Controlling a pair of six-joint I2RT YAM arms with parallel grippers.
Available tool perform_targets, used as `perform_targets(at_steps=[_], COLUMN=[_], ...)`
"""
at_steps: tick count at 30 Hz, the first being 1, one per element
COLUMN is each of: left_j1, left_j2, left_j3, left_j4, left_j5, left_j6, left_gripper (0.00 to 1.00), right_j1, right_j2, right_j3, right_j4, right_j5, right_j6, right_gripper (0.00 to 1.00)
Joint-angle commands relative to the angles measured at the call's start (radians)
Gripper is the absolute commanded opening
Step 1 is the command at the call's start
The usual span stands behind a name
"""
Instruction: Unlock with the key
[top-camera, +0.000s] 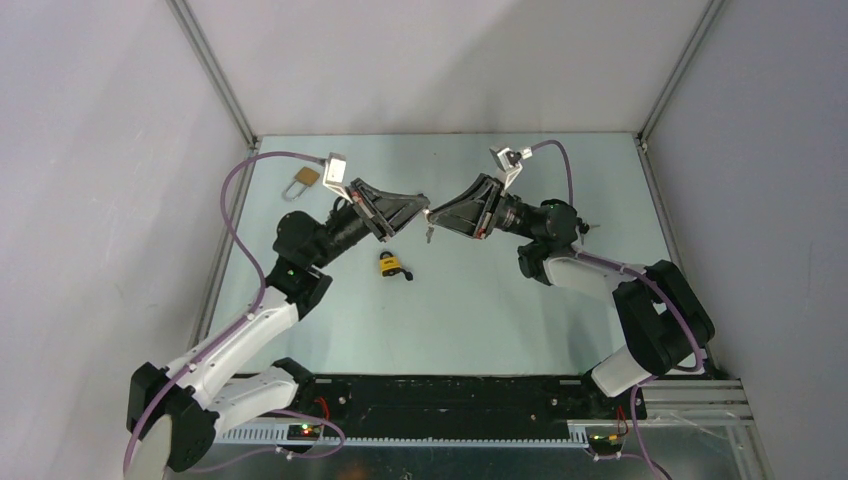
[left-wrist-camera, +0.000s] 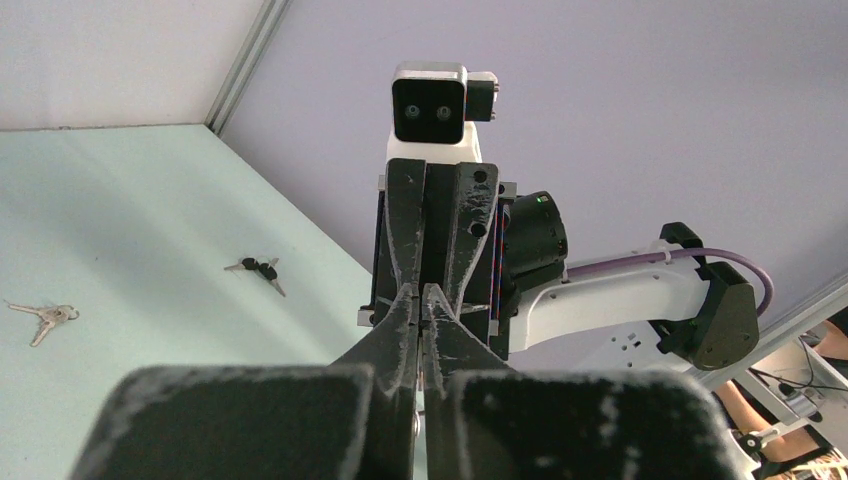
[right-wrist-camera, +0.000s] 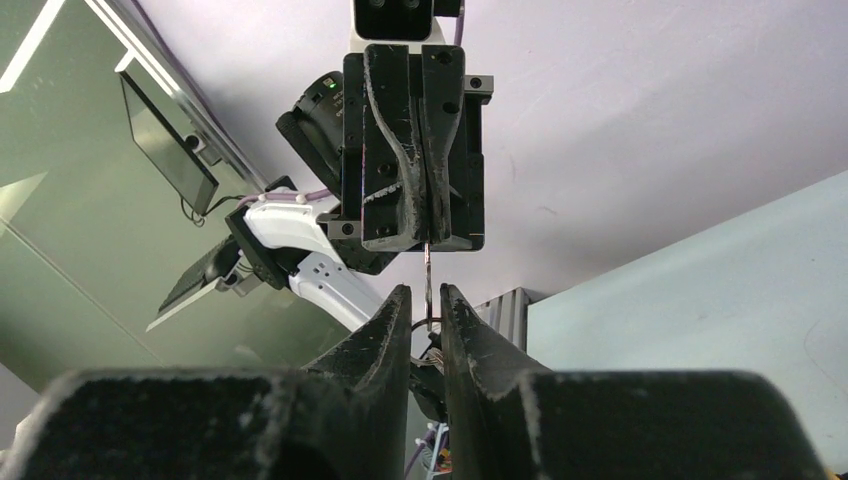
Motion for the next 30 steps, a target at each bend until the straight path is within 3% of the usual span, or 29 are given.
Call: perform_targets(at_steps=[1,6,13,18,19,20,23,24,25,27,29,30], left_j1=[-0.007,-0.007,-0.006,-0.007,-0.006,-0.005,-0.003,-0.001,0.000,0.002,0.003,0.003], left_j2=[-0.022,-0.025,-0.040,-0.049,-0.057,-0.061,-0.102,-0.125,-0.139,-0.178,-0.209,-0.219], left_j3=[0.019,0.014,0.002,-0.007,-0.012,-0.015,-0.010,-0.009,-0.005,0.010,0.044,0.079], left_j4=[0.049,0.049,0.050,0.046,0.040,0.018,-0.069,-0.130,-0.163,-0.283,-0.479,-0.543], left_j5=[-0.013,-0.013,-0.028,-0.048,-0.063,-0.071,-0.124,-0.141,-0.190,-0.292,-0.421,-0.515], left_j6=[0.008,0.011,0.018,0.029,0.039,0.046,0.112,0.145,0.161,0.211,0.253,0.274], left_gripper=[0.00,0.00,0.00,0.03,0.07,0.20,0.36,0.48,0.55,0.84,0.97,0.98], right_j1=[0.009,0.016,0.020,0.017,0.014,0.013,0.005,0.004,0.004,0.004,0.004,0.002], right_j2=[0.007,0.008,0.005,0.004,0.003,0.004,-0.005,-0.014,-0.020,-0.040,-0.065,-0.071], right_j3=[0.045,0.051,0.053,0.052,0.052,0.052,0.041,0.038,0.031,0.019,0.007,0.004], right_j4=[0.032,0.018,-0.002,-0.020,-0.023,-0.032,-0.061,-0.089,-0.106,-0.165,-0.246,-0.263], right_j5=[-0.016,-0.020,-0.026,-0.033,-0.033,-0.032,-0.029,-0.027,-0.025,-0.014,-0.001,0.006], right_j6=[0.000,-0.007,-0.019,-0.019,-0.019,-0.021,-0.035,-0.041,-0.060,-0.095,-0.126,-0.133], right_gripper=[0.19,0.16,0.02,0.00,0.00,0.00,0.00,0.00,0.00,0.00,0.00,0.00])
